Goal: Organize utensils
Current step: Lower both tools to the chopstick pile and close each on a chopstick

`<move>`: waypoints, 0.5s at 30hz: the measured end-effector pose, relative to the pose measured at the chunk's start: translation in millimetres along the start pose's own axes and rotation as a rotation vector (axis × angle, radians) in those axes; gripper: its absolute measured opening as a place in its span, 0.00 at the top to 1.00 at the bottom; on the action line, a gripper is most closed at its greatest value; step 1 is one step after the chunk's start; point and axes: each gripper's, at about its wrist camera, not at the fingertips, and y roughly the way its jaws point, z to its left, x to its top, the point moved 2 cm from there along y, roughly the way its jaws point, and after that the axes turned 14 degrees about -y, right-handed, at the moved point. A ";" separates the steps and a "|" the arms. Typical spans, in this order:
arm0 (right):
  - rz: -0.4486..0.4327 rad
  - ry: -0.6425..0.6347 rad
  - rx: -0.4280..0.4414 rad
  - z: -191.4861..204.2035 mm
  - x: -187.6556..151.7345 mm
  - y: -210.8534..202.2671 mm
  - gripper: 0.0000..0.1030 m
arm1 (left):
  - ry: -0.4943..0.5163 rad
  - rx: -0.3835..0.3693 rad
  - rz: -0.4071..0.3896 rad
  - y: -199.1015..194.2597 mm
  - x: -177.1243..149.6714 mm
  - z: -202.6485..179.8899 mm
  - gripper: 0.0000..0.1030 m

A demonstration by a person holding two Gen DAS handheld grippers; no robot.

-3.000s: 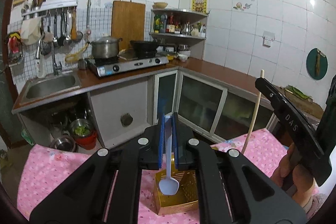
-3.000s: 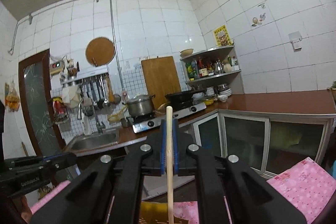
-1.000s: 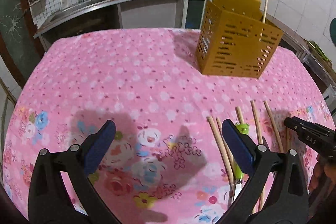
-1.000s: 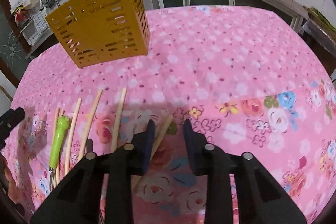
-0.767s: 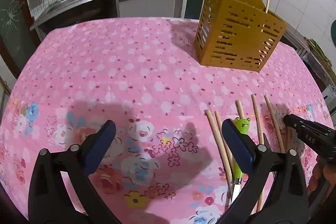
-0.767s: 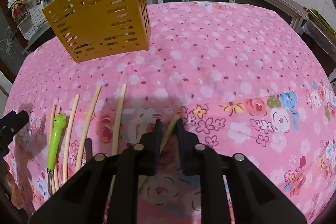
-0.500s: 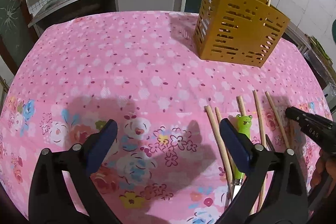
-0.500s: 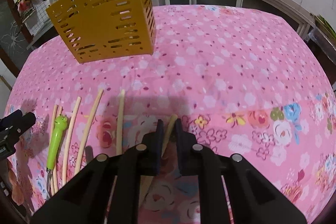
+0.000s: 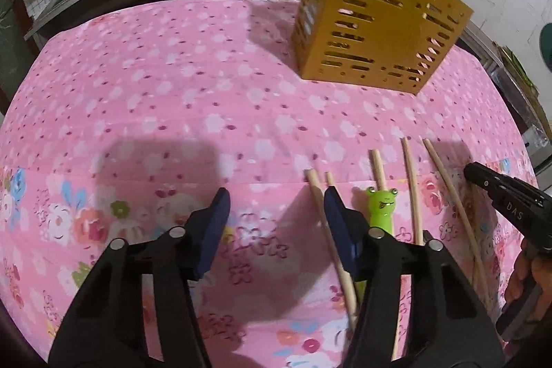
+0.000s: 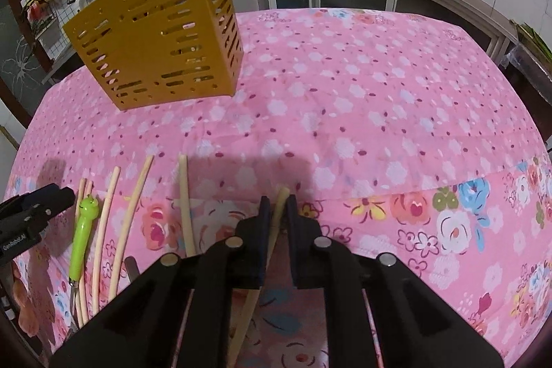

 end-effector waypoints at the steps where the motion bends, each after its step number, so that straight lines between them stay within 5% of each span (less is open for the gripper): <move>1: 0.001 -0.001 0.002 0.0 0.1 0.2 0.90 | 0.000 -0.002 0.000 0.7 0.6 -2.2 0.48; 10: 0.012 -0.006 0.012 -1.5 -1.6 -0.7 0.90 | 0.018 0.004 0.031 7.5 4.5 -13.1 0.72; 15: 0.039 -0.006 0.008 0.4 -0.5 0.1 0.91 | 0.024 0.001 0.049 11.4 5.9 -15.9 0.75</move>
